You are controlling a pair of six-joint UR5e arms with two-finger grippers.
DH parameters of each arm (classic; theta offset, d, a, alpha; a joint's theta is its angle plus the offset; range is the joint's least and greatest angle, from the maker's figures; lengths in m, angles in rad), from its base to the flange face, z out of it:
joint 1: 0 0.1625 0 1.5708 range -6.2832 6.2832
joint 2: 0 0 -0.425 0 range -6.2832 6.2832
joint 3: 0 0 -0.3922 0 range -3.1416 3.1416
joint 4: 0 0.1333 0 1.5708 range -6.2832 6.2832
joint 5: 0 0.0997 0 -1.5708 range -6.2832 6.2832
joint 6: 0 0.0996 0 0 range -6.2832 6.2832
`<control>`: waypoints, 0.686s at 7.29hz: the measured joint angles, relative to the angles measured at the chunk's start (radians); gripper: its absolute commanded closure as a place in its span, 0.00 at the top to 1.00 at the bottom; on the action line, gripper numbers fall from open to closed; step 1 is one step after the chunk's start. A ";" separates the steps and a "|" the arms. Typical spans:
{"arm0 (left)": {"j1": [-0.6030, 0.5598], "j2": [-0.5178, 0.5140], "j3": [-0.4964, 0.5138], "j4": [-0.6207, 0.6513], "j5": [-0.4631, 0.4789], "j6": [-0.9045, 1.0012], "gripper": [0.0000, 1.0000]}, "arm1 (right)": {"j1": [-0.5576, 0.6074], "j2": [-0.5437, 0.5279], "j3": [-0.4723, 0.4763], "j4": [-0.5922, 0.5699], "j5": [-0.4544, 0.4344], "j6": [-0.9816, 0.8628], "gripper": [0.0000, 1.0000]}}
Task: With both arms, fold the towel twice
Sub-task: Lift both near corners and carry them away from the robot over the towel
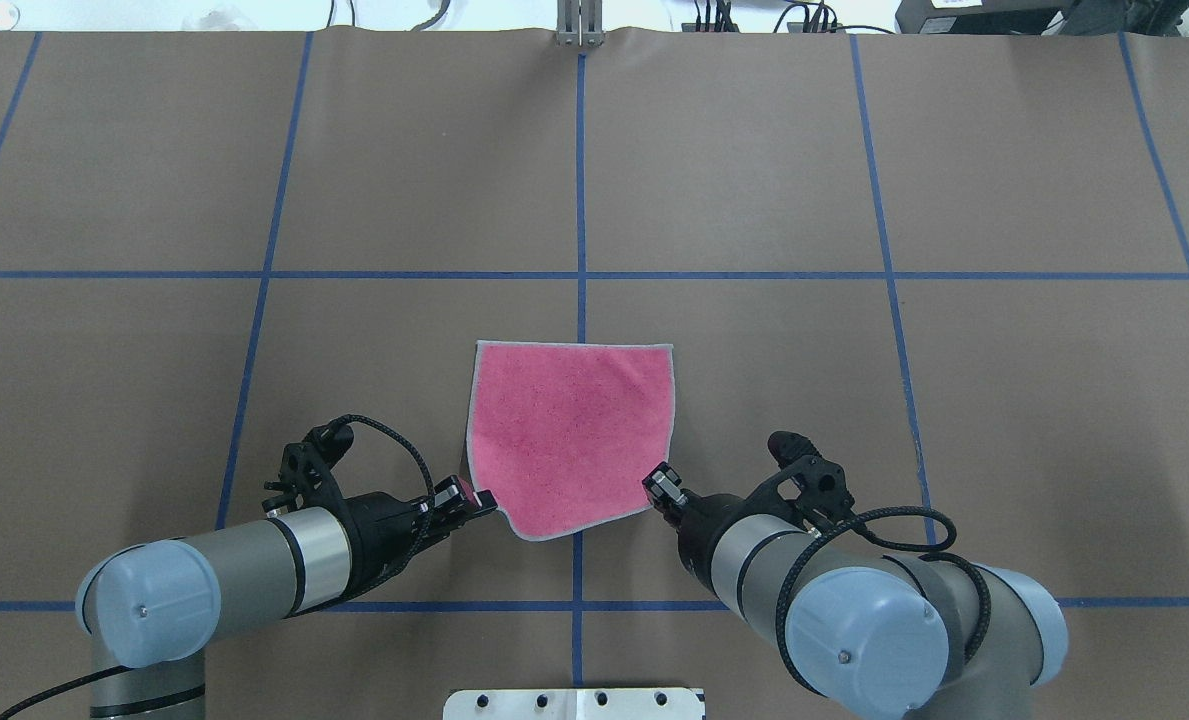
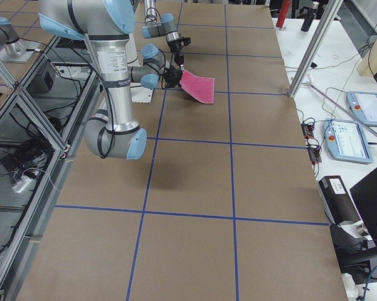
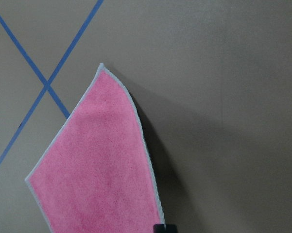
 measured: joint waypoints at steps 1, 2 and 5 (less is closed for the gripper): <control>0.000 0.008 -0.028 0.001 -0.011 -0.002 0.00 | -0.007 -0.005 0.015 -0.007 -0.007 0.000 0.00; 0.000 0.013 -0.039 0.001 -0.021 -0.003 0.00 | -0.010 -0.006 0.017 -0.010 -0.010 0.000 0.00; 0.005 0.002 -0.014 0.004 -0.027 -0.003 0.00 | 0.014 0.007 -0.031 -0.010 -0.012 -0.002 0.00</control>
